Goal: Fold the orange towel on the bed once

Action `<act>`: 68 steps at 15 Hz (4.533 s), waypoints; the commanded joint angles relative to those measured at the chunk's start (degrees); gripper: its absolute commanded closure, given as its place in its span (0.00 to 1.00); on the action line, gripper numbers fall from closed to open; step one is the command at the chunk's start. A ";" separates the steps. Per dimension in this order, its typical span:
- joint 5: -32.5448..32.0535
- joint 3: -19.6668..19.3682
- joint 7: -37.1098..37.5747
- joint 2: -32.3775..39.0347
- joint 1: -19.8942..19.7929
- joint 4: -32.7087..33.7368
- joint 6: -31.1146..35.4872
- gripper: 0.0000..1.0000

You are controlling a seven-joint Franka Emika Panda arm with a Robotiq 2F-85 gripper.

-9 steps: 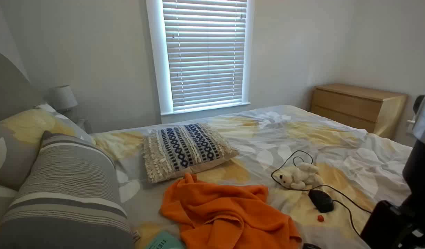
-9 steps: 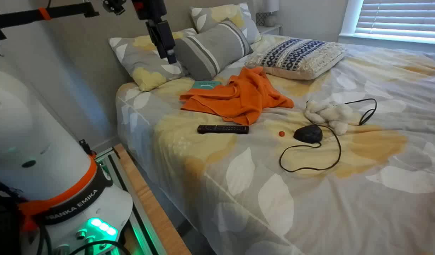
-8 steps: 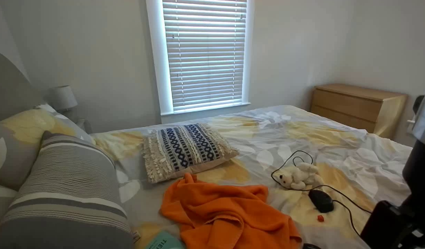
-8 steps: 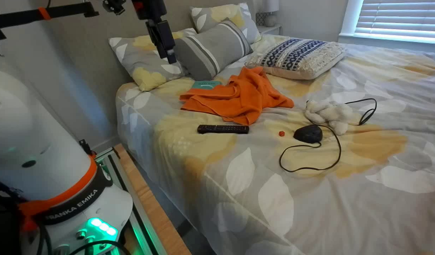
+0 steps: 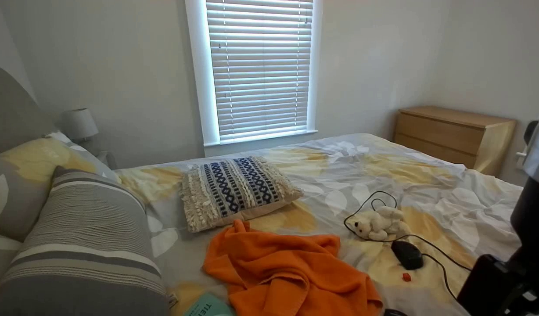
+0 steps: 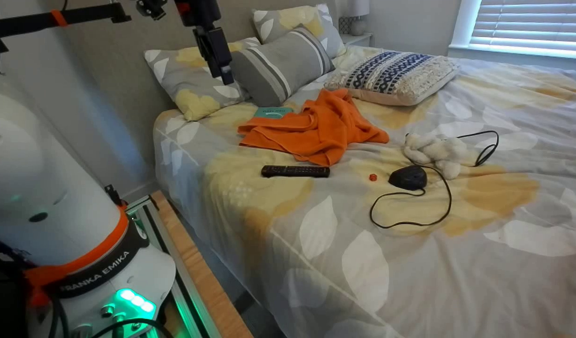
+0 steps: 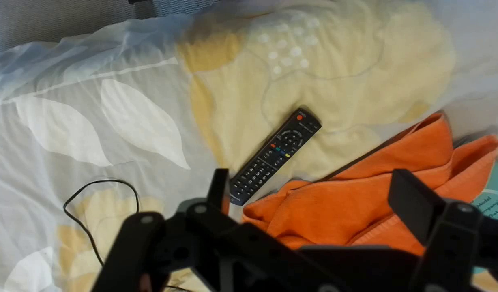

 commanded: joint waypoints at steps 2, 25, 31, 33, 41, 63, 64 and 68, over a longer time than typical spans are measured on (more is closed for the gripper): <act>-2.68 -0.55 -0.41 1.55 -0.11 0.16 0.27 0.00; -63.93 9.93 4.63 19.40 -22.43 -0.08 26.07 0.00; -93.27 15.30 12.33 27.98 -26.27 4.11 27.71 0.00; -102.14 17.06 17.44 31.76 -25.49 6.20 28.05 0.00; -133.52 11.21 44.36 55.54 -19.33 16.98 34.80 0.00; -134.42 2.72 40.11 65.26 -3.18 22.59 35.08 0.00; -134.55 3.06 39.86 66.87 -3.09 23.32 35.75 0.00; -134.68 2.30 33.61 71.16 -1.43 25.28 32.73 0.00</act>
